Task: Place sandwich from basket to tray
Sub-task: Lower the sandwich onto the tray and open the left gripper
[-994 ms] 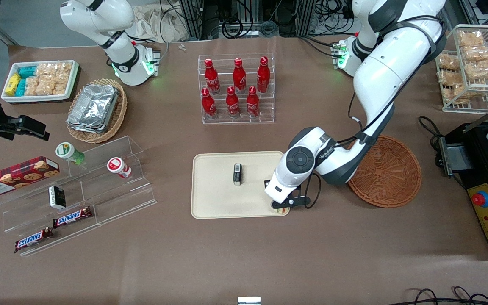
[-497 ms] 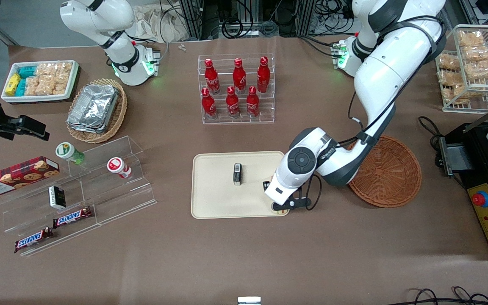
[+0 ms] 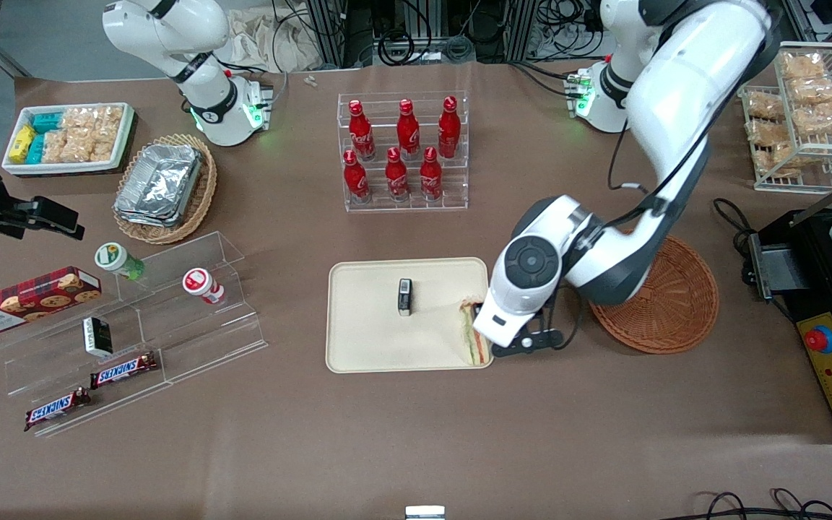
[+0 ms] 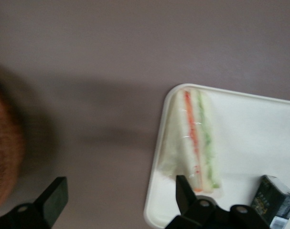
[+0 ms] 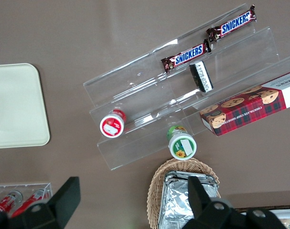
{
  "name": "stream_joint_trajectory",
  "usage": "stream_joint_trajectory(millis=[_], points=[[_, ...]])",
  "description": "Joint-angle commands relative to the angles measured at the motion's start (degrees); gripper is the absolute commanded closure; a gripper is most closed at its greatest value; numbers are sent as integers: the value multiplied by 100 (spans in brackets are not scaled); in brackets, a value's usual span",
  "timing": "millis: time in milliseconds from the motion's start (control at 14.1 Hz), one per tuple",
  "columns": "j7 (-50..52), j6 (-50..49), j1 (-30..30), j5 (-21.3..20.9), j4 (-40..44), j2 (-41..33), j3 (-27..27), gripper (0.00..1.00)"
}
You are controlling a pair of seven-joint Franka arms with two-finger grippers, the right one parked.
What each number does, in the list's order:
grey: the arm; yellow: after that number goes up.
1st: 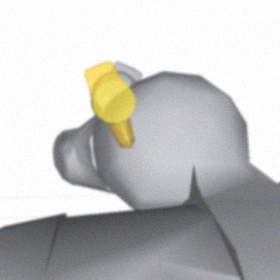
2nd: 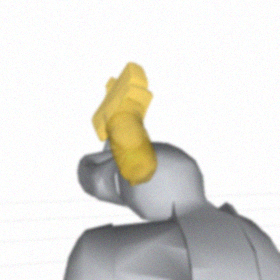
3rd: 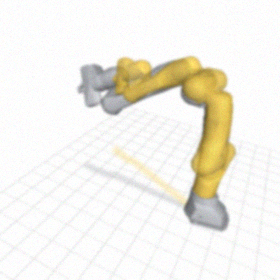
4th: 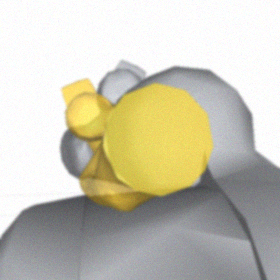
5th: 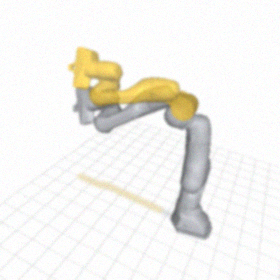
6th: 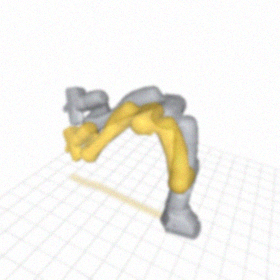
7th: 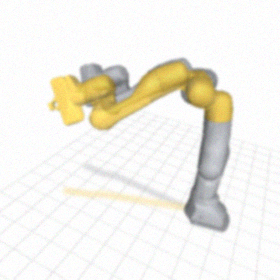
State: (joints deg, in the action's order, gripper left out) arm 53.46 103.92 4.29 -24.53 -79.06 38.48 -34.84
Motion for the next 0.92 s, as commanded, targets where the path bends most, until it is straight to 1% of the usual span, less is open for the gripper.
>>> stream_joint_trajectory(millis=[0,71,142,355,497,639,781,852], points=[[24,-915,-348,124,-407,-857,-14,0],[-2,-970,-603,185,-635,-1146,-83,0],[-203,-970,-866,403,-872,-1471,-163,0],[-1397,-953,-1579,1133,-1173,-2254,-181,0],[-1558,-918,-1835,1266,-1479,-2729,-190,0],[-1680,-542,-2063,1581,-1962,-3317,-172,0],[-2765,11,-2510,2108,-2541,-3915,-155,0],[-3049,214,-2652,2328,-2788,-4231,-137,0]])
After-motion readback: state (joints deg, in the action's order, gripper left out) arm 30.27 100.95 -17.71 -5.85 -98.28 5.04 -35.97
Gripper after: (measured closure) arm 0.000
